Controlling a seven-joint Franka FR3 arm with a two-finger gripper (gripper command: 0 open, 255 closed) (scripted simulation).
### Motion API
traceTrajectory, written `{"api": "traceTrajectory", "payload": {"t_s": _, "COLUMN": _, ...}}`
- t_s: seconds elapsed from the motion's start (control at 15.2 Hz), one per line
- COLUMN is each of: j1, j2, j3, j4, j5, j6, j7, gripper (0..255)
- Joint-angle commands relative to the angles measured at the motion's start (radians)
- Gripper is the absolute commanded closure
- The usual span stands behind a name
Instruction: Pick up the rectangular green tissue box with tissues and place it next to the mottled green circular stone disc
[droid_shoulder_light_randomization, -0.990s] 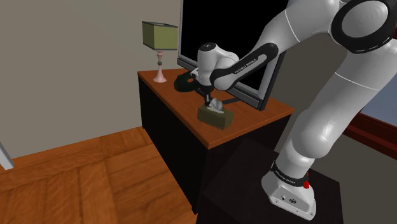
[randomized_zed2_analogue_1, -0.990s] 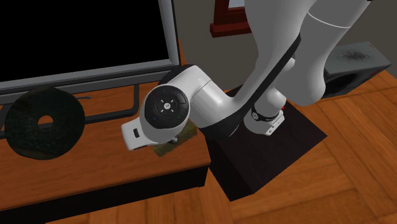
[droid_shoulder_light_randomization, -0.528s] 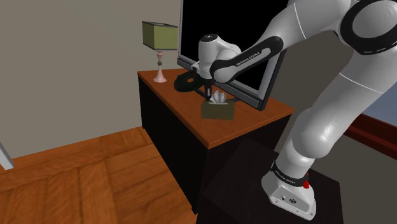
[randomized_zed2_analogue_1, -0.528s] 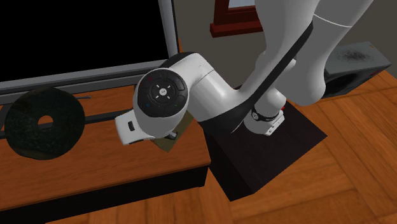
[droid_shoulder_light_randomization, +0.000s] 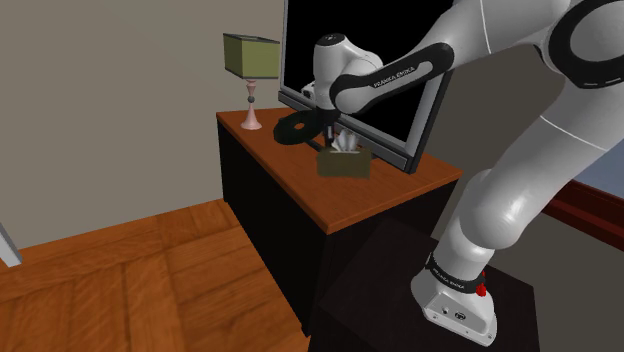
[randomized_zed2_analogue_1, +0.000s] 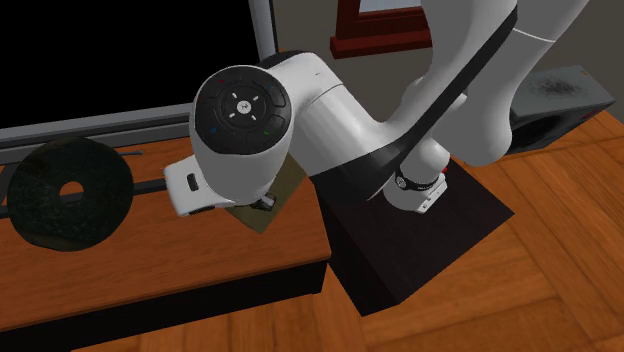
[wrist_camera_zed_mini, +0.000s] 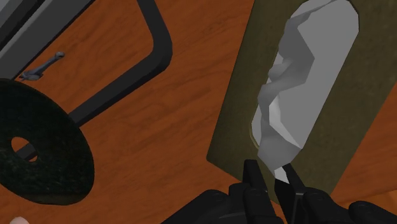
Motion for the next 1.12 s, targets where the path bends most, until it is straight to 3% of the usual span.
{"api": "traceTrajectory", "payload": {"t_s": 0.0, "j1": 0.002, "j2": -0.013, "j3": 0.001, "j4": 0.012, "j5": 0.007, "j6": -0.024, "j7": -0.011, "gripper": 255}}
{"api": "traceTrajectory", "payload": {"t_s": 1.06, "j1": 0.014, "j2": -0.064, "j3": 0.008, "j4": 0.174, "j5": 0.055, "j6": -0.223, "j7": -0.098, "gripper": 255}}
